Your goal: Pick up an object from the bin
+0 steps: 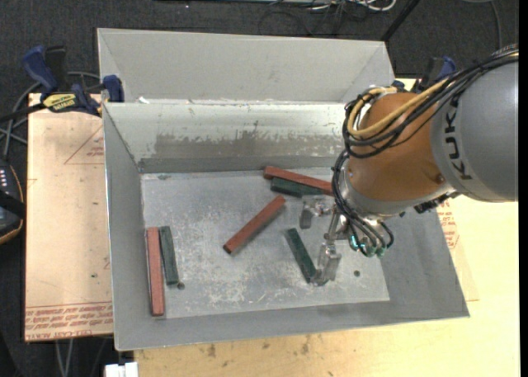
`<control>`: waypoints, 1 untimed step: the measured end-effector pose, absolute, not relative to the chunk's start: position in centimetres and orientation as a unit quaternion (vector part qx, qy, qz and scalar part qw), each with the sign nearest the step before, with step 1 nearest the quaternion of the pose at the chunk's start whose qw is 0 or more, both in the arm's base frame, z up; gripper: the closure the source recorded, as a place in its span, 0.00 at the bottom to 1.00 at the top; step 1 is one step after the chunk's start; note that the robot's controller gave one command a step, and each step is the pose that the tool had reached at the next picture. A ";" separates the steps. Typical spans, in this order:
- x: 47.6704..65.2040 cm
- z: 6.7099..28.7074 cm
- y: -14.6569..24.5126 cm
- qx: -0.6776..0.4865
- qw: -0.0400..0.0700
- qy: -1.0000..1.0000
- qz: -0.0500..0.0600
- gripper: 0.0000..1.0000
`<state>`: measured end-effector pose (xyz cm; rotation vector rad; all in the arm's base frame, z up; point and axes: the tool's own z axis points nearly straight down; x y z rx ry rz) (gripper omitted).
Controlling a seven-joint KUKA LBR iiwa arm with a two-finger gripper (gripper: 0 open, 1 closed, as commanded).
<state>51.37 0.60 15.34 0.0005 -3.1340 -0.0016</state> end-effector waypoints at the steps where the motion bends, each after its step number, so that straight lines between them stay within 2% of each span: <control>1: 57.5 12.1 6.4 0.035 -0.002 -0.999 -0.002 0.00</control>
Offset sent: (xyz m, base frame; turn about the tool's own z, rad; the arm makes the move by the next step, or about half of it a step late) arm 0.0590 0.0535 -0.0303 -0.0634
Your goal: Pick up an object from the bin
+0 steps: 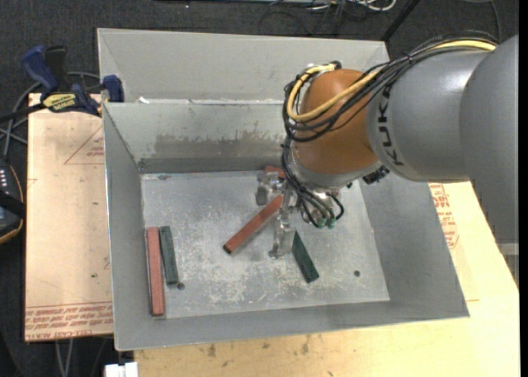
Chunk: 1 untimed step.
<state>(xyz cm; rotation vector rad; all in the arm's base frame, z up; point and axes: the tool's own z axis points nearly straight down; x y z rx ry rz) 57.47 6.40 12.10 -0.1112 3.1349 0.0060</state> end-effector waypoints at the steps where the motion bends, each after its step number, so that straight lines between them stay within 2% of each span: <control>1: 56.5 6.8 10.3 -0.095 -0.001 0.995 0.001 0.00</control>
Offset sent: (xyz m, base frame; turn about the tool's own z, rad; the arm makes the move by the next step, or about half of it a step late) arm -0.0086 0.0363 -0.0510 -0.1187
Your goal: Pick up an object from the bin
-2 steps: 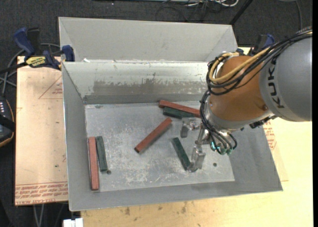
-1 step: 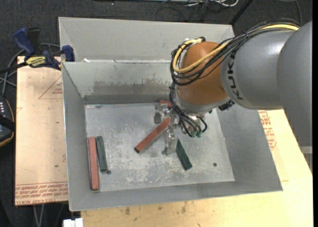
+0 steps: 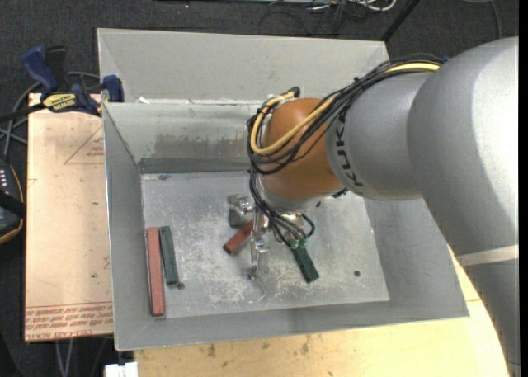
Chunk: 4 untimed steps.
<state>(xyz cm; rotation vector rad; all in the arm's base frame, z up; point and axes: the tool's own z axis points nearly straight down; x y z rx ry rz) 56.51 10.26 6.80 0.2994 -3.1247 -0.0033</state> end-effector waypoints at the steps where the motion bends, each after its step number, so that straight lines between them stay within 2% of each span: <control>1: 56.7 7.1 10.1 0.094 -0.001 -0.996 -0.001 1.00; 2: 56.7 7.0 10.1 0.094 -0.001 -0.996 -0.001 0.00; 3: 56.7 7.1 10.1 0.094 -0.002 -0.996 -0.001 1.00; 4: 59.0 22.2 12.3 0.297 -0.005 -0.955 0.000 1.00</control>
Offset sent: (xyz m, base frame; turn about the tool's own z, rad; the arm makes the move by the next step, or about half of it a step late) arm 0.0000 0.0000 0.0000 0.0000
